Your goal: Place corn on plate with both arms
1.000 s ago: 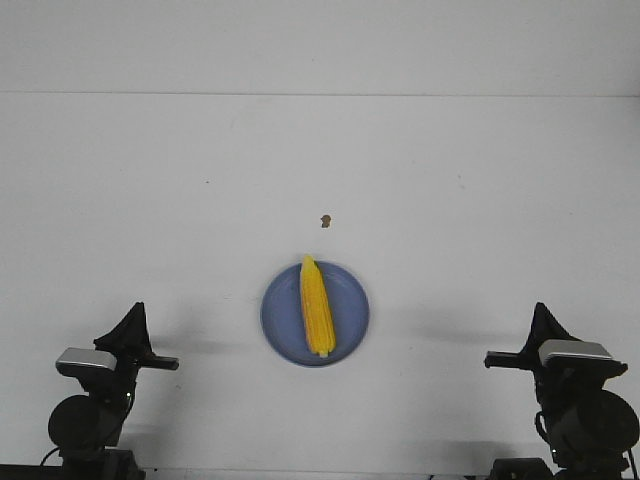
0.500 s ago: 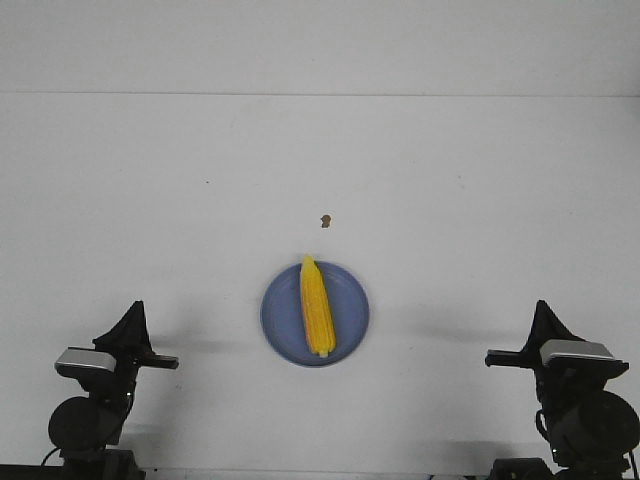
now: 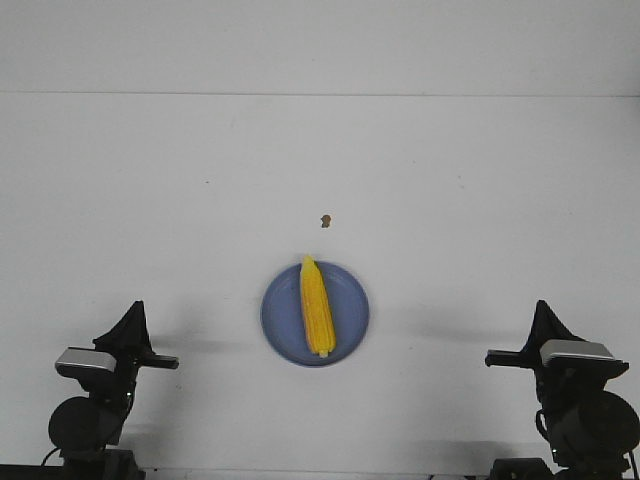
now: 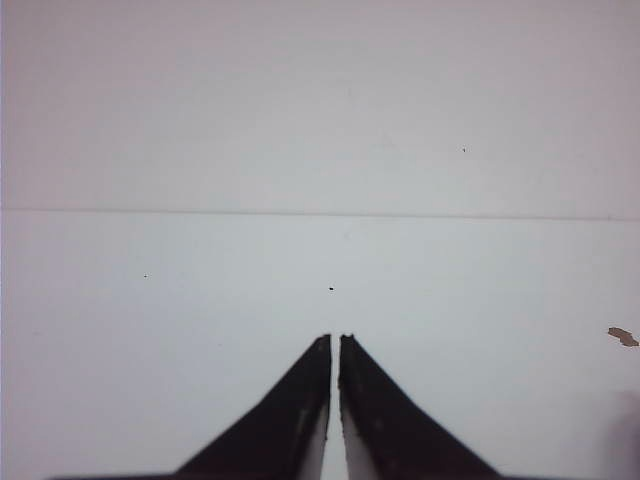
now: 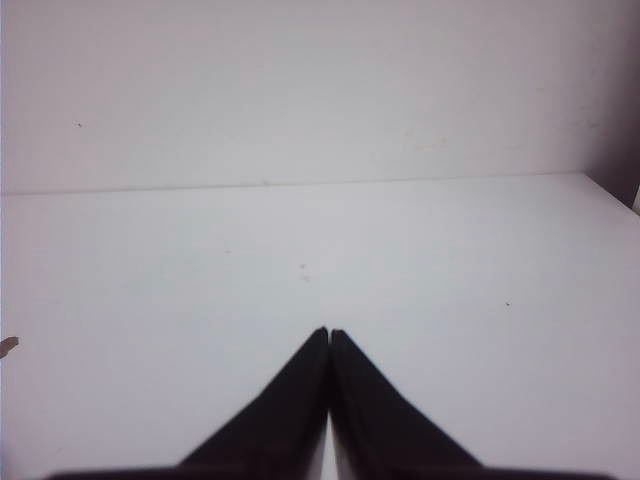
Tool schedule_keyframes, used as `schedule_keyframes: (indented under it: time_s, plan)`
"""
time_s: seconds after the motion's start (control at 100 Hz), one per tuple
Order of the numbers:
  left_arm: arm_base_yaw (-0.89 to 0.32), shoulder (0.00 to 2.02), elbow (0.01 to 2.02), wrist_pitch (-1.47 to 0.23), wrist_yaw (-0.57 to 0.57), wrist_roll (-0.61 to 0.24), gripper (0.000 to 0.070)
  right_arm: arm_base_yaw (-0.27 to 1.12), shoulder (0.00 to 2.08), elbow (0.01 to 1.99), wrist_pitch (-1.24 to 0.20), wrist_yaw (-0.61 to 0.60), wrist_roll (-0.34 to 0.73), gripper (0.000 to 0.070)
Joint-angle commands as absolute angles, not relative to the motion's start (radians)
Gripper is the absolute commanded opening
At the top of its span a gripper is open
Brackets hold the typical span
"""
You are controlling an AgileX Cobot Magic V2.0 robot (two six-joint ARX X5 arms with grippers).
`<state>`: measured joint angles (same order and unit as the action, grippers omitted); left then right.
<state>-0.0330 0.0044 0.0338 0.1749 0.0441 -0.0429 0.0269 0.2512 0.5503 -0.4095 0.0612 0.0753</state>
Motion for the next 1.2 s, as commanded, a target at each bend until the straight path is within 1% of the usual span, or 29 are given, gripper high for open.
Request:
schedule_keyframes:
  time_s: [0.0, 0.07, 0.16, 0.32, 0.42, 0.58, 0.7, 0.94, 1.02, 1.19]
  plan:
    - [-0.033, 0.003, 0.014, 0.185, 0.041, -0.045, 0.0012, 0.027, 0.256, 0.555, -0.392, 0.064, 0.078, 0.0001]
    - [-0.033, 0.003, 0.014, 0.185, 0.041, -0.045, 0.0012, 0.027, 0.242, 0.544, -0.390, 0.086, 0.058, 0.0001]
    - [-0.033, 0.003, 0.014, 0.185, 0.041, -0.045, 0.0012, 0.027, 0.200, 0.505, -0.375, 0.095, 0.058, 0.0001]
    - [-0.033, 0.003, 0.014, 0.185, 0.042, -0.045, 0.0012, 0.026, 0.072, 0.363, -0.249, 0.096, 0.034, 0.0001]
    - [-0.033, 0.003, 0.014, 0.185, 0.042, -0.045, 0.0012, 0.026, -0.002, 0.287, -0.199, 0.097, 0.028, 0.0001]
    - [-0.032, 0.003, 0.014, 0.185, 0.041, -0.045, 0.0012, 0.012, 0.001, 0.213, -0.134, 0.102, 0.022, 0.0001]
    - [-0.033, 0.003, 0.014, 0.183, 0.041, -0.045, 0.0012, 0.000, 0.001, 0.148, -0.023, 0.103, 0.012, 0.0001]
    - [-0.033, 0.003, 0.014, 0.182, 0.042, -0.045, 0.0012, -0.002, 0.001, 0.039, 0.139, 0.094, 0.012, 0.0001]
    - [-0.033, 0.003, 0.014, 0.182, 0.041, -0.045, 0.0012, -0.002, 0.001, 0.013, 0.173, 0.094, 0.012, 0.0001]
    - [-0.033, 0.003, 0.014, 0.182, 0.042, -0.045, 0.0012, -0.001, 0.001, 0.012, 0.173, 0.095, 0.011, 0.0001]
